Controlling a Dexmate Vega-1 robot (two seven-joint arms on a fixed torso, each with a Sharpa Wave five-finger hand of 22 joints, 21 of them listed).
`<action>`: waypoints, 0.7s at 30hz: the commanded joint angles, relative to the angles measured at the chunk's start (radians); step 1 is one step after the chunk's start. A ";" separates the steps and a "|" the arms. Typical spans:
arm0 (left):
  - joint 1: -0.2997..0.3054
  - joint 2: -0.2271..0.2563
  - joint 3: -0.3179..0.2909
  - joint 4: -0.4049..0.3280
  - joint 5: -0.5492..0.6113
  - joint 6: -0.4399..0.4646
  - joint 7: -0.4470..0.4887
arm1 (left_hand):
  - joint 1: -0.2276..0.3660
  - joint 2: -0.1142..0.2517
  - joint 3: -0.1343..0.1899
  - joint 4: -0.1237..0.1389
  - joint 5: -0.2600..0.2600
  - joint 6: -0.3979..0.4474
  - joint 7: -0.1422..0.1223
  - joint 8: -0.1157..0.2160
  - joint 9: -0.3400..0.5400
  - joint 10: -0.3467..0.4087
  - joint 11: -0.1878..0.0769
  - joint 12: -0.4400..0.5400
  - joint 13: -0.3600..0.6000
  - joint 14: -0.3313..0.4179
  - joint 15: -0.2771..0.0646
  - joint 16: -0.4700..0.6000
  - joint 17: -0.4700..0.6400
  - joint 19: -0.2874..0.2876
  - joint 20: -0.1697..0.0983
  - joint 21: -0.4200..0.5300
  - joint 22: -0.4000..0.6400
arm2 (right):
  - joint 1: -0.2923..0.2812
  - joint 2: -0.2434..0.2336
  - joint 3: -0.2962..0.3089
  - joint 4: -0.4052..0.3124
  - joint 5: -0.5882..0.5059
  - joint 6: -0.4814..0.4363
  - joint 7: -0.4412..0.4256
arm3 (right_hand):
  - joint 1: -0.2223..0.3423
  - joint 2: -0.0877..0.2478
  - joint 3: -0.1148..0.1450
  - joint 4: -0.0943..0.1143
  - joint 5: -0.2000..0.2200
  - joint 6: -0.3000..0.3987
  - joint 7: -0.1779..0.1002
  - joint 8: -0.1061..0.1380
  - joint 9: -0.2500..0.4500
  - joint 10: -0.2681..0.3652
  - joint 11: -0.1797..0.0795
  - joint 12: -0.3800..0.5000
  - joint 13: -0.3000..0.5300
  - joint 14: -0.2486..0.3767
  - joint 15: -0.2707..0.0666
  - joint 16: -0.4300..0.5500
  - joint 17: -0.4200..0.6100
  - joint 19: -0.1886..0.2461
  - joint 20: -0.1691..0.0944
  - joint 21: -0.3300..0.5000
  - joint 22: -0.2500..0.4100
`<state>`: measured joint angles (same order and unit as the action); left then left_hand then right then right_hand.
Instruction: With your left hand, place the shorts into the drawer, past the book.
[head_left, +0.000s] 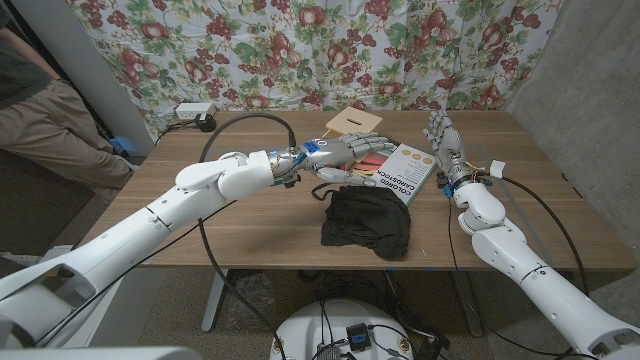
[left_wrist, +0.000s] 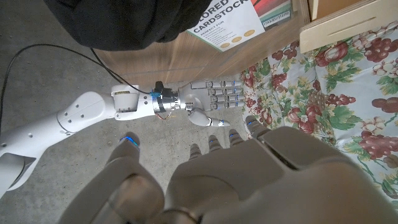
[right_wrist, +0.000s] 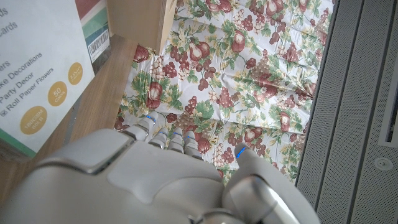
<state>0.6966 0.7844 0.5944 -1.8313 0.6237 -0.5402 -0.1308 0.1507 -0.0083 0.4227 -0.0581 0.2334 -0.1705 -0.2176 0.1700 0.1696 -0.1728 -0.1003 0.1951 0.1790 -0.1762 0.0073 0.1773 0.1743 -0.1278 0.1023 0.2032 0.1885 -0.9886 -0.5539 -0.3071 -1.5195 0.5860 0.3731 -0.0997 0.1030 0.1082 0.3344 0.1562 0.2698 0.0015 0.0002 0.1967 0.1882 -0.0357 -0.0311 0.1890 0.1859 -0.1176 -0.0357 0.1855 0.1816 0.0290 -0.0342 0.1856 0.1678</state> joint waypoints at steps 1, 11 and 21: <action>-0.023 0.001 0.042 0.015 0.043 0.007 -0.038 | 0.006 -0.009 -0.005 0.001 0.006 -0.043 -0.003 0.003 0.004 -0.106 -0.006 0.001 0.004 -0.128 -0.005 0.006 0.005 -0.003 0.003 0.003 0.002 | 0.002 0.003 -0.001 0.008 -0.002 0.002 -0.001 | -0.012 0.054 0.007 0.000 -0.001 0.002 0.010 0.001 0.004 -0.004 0.007 0.004 0.003 0.005 -0.035 0.004 0.002 -0.005 -0.075 0.005 0.003; -0.031 -0.003 0.073 0.017 0.105 0.013 -0.036 | 0.014 -0.012 -0.011 -0.004 0.014 -0.054 -0.003 0.004 0.005 -0.129 -0.003 -0.006 0.004 -0.134 -0.005 0.004 0.005 0.001 0.002 0.005 0.002 | 0.004 0.003 -0.001 0.011 0.000 0.004 0.003 | -0.014 0.052 0.008 0.000 -0.003 0.005 0.007 0.002 0.004 -0.001 0.005 0.005 0.003 0.006 -0.035 0.004 0.002 -0.006 -0.074 0.006 0.003; -0.039 -0.009 0.105 0.030 0.131 0.020 -0.059 | 0.023 -0.013 -0.017 -0.008 0.022 -0.076 -0.003 0.002 0.005 -0.170 -0.001 -0.015 0.005 -0.158 -0.001 -0.002 0.005 -0.004 0.001 0.004 0.002 | 0.000 0.000 0.002 0.013 0.001 0.007 0.006 | -0.015 0.046 0.007 -0.001 -0.004 0.014 0.004 0.005 0.004 0.003 0.001 0.007 0.004 0.008 -0.037 0.005 0.002 -0.005 -0.069 0.006 0.003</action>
<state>0.6677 0.7822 0.6645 -1.8141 0.7223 -0.5287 -0.1693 0.1627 -0.0202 0.4080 -0.0646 0.2480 -0.1704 -0.2176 0.1700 0.1696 -0.1728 -0.1003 0.1841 0.1790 -0.1762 0.0073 0.1773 0.1743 -0.1276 0.1021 0.2034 0.1884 -0.9858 -0.5515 -0.3083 -1.5097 0.5853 0.3763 -0.0974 0.1026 0.1081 0.3344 0.1562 0.2698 0.0054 0.0042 0.1967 0.1882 -0.0357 -0.0316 0.1890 0.1860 -0.1176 -0.0357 0.1855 0.1816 0.0290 -0.0342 0.1857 0.1678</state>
